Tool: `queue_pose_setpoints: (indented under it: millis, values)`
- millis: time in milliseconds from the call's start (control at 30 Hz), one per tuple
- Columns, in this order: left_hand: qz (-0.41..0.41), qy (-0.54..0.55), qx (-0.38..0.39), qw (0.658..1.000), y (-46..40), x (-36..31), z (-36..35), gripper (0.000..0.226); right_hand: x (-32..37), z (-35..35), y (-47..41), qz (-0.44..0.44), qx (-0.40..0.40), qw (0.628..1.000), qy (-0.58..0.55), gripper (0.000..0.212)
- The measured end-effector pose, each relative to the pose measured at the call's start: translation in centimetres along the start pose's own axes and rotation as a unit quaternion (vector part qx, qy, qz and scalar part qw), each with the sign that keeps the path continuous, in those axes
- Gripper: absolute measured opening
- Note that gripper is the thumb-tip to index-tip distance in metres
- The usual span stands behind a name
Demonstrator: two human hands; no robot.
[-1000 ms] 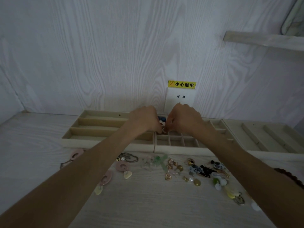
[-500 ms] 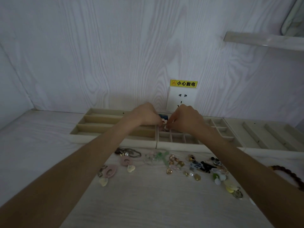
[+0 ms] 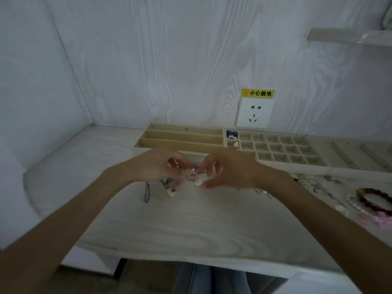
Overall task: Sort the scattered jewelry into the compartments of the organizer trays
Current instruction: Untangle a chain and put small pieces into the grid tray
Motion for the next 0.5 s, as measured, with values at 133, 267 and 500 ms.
queue_pose_setpoints:
  millis: [133,267,500]
  values:
    - [-0.011,0.020,-0.026,0.999,-0.2,-0.8,-0.6,0.025,-0.3,-1.2,0.0,-0.014,-0.033,0.999,0.014,0.023]
    - [0.016,0.032,-0.006,0.999,-0.4,-0.5,-1.3,0.024,-0.6,-1.5,-0.1,-0.019,-0.056,0.998,-0.003,0.016]
    - [0.056,0.036,-0.033,0.997,-0.7,-1.2,-0.8,0.030,-1.1,-0.2,0.1,-0.014,-0.083,0.995,-0.062,0.017]
Point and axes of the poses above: each hand's wrist, its own y-axis away from the middle knuckle, its own z-axis out of the back of the hand, x = y × z, the point moved 8 cm from there along -y, towards the middle knuckle, and after that the axes turned 3 degrees about -y, right-handed, at the moved point
